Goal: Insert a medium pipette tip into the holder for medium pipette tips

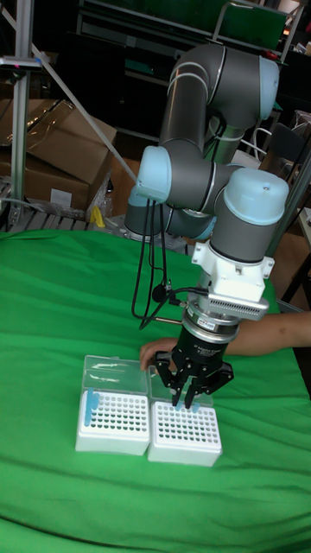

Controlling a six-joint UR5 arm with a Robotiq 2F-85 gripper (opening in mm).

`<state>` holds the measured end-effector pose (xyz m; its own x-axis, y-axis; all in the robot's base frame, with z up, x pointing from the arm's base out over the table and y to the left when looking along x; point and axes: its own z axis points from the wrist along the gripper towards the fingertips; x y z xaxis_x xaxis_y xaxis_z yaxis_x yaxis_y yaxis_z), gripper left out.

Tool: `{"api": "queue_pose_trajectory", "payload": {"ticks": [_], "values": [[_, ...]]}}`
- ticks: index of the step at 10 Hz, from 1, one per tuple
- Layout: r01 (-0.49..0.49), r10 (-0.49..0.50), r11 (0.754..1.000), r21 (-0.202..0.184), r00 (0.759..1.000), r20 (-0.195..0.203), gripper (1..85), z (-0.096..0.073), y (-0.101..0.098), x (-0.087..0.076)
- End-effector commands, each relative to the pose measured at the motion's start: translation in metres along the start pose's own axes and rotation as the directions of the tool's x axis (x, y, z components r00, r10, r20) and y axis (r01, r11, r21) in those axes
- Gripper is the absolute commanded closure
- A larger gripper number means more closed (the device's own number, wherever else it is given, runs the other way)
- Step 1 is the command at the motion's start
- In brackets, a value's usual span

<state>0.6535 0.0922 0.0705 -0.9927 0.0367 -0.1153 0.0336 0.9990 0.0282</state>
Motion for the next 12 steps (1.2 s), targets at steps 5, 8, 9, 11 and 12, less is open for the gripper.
{"api": "queue_pose_trajectory", "payload": {"ticks": [5,8,9,11,12], "values": [[-0.029,0.029,0.999,0.021,1.000,0.008,80.3,0.007,-0.006,-0.002],[-0.051,0.052,0.998,0.037,0.998,-0.021,84.7,-0.006,-0.004,0.004],[-0.051,0.052,0.998,0.041,0.998,-0.025,84.7,-0.009,-0.004,0.003],[-0.045,0.047,0.998,0.051,0.998,-0.038,84.7,-0.017,-0.009,0.000],[-0.042,0.045,0.998,0.053,0.998,-0.051,84.7,-0.025,-0.010,-0.001]]}}
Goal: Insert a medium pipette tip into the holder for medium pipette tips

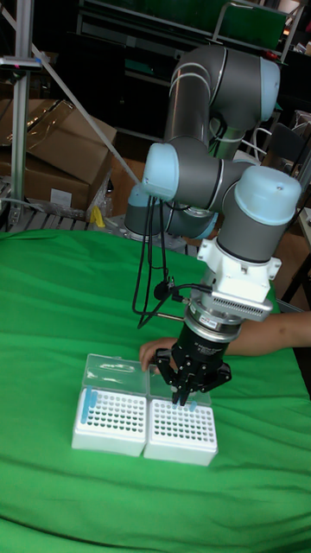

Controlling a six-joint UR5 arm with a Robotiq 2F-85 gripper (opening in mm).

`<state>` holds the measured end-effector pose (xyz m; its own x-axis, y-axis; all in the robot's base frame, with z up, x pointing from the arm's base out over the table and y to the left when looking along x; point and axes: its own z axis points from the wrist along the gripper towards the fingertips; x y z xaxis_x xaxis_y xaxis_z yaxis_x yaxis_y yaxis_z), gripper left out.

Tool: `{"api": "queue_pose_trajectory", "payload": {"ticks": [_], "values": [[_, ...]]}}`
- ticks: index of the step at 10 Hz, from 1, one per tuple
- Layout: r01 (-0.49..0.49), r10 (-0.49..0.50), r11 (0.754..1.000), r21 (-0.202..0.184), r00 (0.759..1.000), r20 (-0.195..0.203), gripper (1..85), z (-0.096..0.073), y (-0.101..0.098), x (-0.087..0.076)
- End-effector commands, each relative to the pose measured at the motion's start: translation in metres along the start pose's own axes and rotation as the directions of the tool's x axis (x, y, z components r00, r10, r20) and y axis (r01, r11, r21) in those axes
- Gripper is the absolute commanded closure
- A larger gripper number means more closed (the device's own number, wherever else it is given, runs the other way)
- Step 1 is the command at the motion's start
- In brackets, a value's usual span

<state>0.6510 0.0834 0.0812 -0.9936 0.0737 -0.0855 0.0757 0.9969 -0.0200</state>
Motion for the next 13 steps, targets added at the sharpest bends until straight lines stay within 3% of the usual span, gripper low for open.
{"api": "queue_pose_trajectory", "payload": {"ticks": [1,6,9,13], "values": [[-0.006,0.006,1.000,0.002,0.999,-0.038,84.7,-0.024,-0.002,-0.003],[0.004,-0.003,1.000,0.012,0.997,-0.083,84.7,-0.066,-0.002,-0.023],[0.102,-0.097,0.993,0.066,0.993,-0.072,84.7,-0.080,-0.036,-0.042],[0.183,-0.181,0.983,0.024,0.982,-0.051,84.7,-0.084,-0.073,-0.063]]}}
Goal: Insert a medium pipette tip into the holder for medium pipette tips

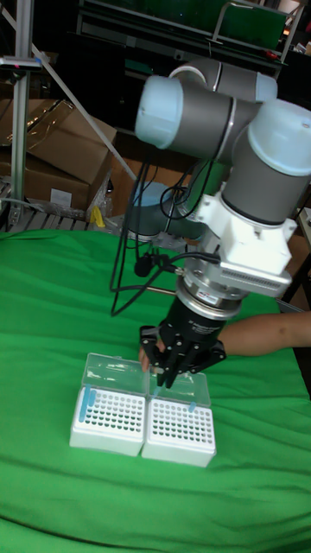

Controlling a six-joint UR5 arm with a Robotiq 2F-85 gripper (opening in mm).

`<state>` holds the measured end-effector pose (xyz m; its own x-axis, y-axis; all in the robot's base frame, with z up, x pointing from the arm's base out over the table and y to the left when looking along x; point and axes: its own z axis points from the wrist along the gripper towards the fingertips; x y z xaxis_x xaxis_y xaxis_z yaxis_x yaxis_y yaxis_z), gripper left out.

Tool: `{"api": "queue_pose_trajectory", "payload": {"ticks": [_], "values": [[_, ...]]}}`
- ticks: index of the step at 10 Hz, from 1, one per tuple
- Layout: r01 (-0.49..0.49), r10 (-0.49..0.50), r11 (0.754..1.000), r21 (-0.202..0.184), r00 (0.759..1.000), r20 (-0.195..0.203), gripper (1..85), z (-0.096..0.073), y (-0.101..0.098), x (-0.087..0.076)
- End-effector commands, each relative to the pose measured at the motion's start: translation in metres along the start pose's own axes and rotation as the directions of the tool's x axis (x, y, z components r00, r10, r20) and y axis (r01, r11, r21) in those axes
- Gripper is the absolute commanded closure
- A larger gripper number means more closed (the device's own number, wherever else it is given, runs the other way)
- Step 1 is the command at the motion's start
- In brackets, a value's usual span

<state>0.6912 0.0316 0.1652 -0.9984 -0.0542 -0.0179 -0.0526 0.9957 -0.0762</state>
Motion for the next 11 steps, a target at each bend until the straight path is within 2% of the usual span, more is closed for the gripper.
{"api": "queue_pose_trajectory", "payload": {"ticks": [1,5,7,9,11], "values": [[0.068,-0.067,0.997,-0.022,0.997,0.032,84.7,0.001,-0.032,-0.010],[0.093,-0.092,0.995,-0.024,0.995,0.040,84.7,0.009,-0.045,-0.008],[0.127,-0.124,0.991,-0.030,0.990,0.070,84.7,0.021,-0.057,-0.008],[0.139,-0.136,0.990,-0.026,0.987,0.087,84.7,0.029,-0.067,-0.005],[0.150,-0.146,0.988,-0.037,0.984,0.102,84.7,0.034,-0.073,0.000]]}}
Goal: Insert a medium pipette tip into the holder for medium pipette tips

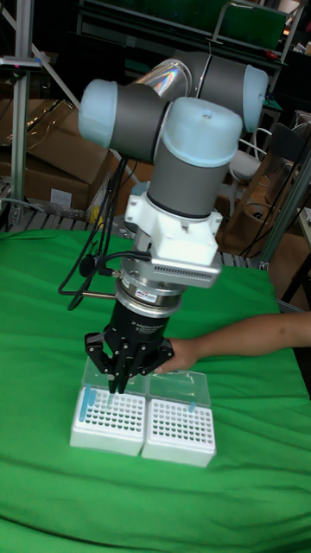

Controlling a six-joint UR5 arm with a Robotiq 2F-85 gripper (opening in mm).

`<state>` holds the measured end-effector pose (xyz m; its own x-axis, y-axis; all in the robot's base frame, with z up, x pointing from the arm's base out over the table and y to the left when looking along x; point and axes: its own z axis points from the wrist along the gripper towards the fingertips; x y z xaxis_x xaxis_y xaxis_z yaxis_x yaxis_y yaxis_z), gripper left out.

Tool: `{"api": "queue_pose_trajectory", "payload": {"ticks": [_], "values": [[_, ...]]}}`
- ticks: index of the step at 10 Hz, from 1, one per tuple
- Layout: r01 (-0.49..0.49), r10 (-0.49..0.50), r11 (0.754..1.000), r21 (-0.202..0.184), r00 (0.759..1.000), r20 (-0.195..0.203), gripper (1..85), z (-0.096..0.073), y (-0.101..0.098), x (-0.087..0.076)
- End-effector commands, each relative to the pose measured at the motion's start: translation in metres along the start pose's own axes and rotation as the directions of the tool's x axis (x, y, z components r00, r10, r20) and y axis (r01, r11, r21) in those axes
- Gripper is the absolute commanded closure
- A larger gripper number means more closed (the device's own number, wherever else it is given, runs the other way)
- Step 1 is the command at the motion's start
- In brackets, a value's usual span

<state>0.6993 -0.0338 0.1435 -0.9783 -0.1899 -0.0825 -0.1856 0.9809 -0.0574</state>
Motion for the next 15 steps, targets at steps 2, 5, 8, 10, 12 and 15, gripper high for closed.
{"api": "queue_pose_trajectory", "payload": {"ticks": [2,5,8,10,12,15], "values": [[0.021,-0.020,0.999,-0.032,0.999,0.028,84.7,0.010,-0.011,0.012],[0.033,-0.032,0.999,-0.032,0.999,0.040,84.7,0.017,-0.015,0.015],[0.036,-0.034,0.999,-0.037,0.998,0.045,84.7,0.021,-0.017,0.018],[0.033,-0.031,0.998,-0.046,0.998,0.046,84.7,0.025,-0.015,0.022],[0.032,-0.030,0.998,-0.046,0.999,0.046,84.7,0.027,-0.015,0.025],[0.031,-0.029,0.998,-0.049,0.998,0.050,84.7,0.029,-0.014,0.026]]}}
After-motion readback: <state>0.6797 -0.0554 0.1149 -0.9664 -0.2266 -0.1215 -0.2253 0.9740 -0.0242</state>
